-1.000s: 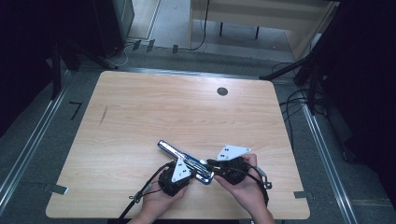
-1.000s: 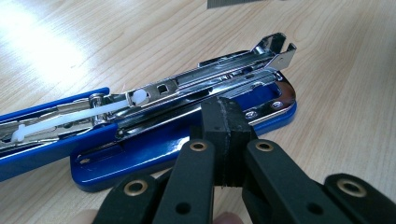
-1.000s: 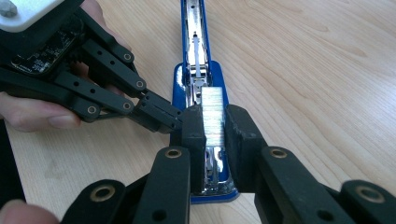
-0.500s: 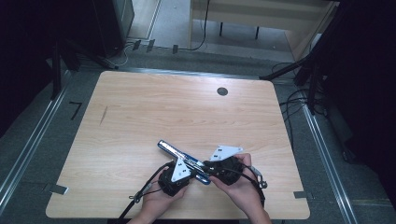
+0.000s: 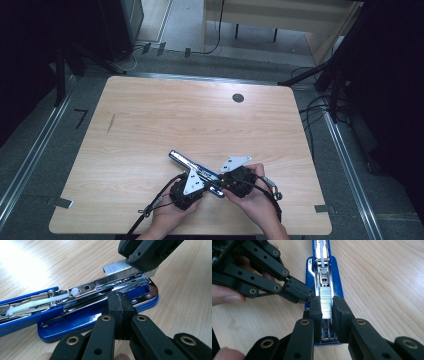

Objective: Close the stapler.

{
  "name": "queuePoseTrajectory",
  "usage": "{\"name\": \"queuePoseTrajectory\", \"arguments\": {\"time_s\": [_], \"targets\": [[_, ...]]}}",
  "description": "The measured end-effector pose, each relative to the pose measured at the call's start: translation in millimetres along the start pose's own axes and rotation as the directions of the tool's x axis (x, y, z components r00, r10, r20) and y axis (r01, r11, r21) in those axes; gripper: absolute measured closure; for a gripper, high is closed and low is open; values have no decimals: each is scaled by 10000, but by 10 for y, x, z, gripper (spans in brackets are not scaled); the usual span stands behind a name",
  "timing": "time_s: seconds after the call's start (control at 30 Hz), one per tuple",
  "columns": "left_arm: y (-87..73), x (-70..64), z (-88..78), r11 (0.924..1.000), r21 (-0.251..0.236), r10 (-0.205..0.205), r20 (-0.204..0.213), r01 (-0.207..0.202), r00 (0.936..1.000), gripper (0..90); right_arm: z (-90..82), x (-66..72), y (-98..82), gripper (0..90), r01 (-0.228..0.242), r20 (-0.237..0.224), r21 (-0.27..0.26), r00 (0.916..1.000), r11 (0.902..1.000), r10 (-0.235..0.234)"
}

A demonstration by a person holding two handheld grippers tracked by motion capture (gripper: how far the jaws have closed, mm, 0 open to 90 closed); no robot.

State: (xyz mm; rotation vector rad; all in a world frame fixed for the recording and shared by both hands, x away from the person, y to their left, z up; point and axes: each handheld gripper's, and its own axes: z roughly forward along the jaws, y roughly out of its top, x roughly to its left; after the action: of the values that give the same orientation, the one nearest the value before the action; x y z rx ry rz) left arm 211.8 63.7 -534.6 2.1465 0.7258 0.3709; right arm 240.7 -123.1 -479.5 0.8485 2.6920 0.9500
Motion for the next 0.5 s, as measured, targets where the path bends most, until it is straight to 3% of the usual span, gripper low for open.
{"name": "queuePoseTrajectory", "arguments": {"time_s": [0.5], "targets": [[1,1,-2,10000,14,12,-6,-12,10000,900,54,-18,16,799,16,74,431,10000,9991,-19]]}}
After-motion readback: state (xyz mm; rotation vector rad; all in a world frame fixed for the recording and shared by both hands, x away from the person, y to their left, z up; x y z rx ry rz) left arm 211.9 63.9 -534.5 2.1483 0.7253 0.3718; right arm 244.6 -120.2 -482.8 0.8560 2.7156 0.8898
